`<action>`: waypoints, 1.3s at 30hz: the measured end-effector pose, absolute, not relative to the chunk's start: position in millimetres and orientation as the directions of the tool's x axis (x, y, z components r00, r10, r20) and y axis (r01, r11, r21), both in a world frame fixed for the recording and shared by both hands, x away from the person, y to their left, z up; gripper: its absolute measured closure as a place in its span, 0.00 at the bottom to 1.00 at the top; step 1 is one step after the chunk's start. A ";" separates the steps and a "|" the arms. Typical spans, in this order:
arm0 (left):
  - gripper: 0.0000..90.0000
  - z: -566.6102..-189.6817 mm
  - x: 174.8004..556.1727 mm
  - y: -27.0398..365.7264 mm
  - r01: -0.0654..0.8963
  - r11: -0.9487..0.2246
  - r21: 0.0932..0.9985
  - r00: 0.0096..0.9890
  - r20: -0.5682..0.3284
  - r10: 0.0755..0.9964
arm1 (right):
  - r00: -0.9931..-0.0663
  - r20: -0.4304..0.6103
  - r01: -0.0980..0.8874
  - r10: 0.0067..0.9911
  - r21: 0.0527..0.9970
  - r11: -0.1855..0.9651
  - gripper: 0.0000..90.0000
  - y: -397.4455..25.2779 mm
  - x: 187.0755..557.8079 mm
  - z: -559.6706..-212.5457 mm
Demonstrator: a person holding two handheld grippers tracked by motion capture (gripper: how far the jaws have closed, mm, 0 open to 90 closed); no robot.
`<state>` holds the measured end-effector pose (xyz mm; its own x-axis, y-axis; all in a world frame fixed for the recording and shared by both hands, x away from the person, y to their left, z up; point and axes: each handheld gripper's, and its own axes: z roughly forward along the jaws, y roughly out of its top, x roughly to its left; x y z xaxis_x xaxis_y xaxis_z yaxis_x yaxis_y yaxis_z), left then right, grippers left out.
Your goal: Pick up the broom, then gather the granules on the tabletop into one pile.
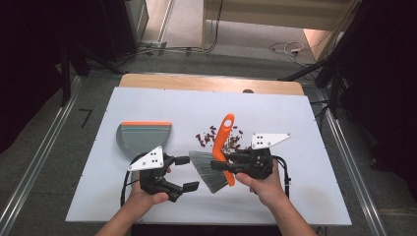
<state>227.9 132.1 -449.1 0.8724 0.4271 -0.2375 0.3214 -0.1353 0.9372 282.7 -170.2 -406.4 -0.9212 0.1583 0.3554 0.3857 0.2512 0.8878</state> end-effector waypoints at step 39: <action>0.00 -452.7 232.5 205.0 0.301 -0.115 0.947 0.712 -0.142 0.688 | -0.719 0.024 0.404 0.695 0.828 0.389 0.76 -204.0 322.8 -394.2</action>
